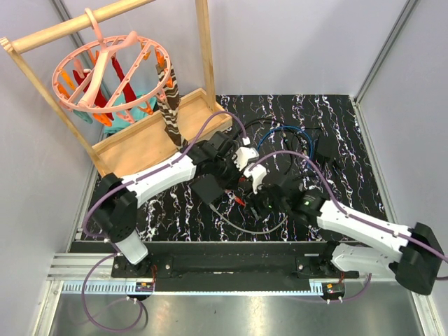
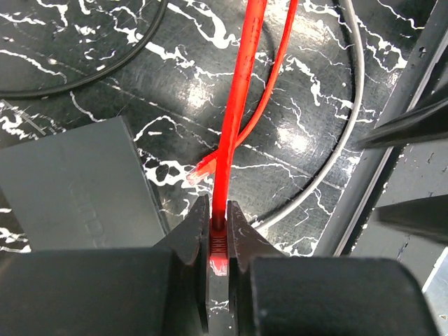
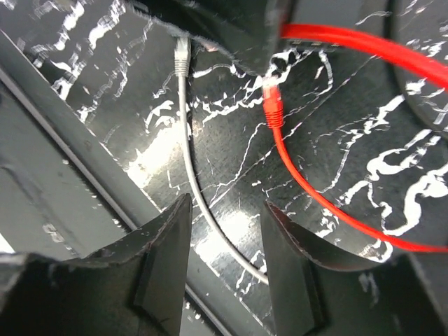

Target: Insert the plug into the switch port

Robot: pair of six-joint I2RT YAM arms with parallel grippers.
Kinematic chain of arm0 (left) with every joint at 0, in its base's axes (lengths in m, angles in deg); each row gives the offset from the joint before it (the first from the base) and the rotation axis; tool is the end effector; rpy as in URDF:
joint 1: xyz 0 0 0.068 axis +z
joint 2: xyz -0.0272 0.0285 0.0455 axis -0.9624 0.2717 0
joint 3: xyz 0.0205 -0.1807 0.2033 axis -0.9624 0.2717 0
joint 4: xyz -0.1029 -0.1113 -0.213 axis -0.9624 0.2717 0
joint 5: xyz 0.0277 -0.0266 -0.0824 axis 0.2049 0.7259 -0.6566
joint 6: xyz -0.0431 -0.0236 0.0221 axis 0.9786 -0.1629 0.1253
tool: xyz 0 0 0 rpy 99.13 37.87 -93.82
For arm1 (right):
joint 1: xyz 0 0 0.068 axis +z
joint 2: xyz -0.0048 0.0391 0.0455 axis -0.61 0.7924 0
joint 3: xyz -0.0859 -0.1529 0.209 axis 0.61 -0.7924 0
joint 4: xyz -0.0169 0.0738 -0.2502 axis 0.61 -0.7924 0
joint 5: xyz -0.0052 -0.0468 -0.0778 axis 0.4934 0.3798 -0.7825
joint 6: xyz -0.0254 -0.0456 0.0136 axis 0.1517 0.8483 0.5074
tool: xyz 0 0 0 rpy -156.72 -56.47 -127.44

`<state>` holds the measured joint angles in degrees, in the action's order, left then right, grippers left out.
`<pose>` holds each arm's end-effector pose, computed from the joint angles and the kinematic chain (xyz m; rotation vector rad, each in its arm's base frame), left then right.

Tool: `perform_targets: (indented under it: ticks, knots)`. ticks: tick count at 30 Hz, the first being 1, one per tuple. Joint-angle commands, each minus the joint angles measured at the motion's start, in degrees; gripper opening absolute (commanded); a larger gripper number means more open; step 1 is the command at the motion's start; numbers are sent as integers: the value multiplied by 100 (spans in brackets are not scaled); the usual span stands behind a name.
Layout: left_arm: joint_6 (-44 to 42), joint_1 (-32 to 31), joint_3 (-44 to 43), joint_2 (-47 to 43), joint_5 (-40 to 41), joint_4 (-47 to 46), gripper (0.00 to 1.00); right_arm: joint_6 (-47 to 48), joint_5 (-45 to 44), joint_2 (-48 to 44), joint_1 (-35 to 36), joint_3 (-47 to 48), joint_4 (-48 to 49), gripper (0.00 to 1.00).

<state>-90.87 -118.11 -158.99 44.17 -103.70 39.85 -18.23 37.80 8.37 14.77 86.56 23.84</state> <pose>0.2429 -0.2531 0.2549 1.3422 2.2221 -0.7342 0.1374 0.1806 0.2539 -0.8986 2.1516 0.5963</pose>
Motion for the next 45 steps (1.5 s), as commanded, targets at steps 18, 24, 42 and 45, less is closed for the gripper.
perform_targets:
  ticks: [18,24,42,45]
  knots:
    - [-102,230,-560,618,-556,154,0,173,-1231,2252,319,-701,3252,52]
    - [-137,301,-648,838,-477,189,0,-12,-967,2201,319,-877,3315,50]
    - [-365,424,-1140,1435,50,189,0,-276,62,1688,354,-710,1882,47]
    - [-400,441,-1281,1523,103,189,0,-267,79,1874,406,-684,1926,45]
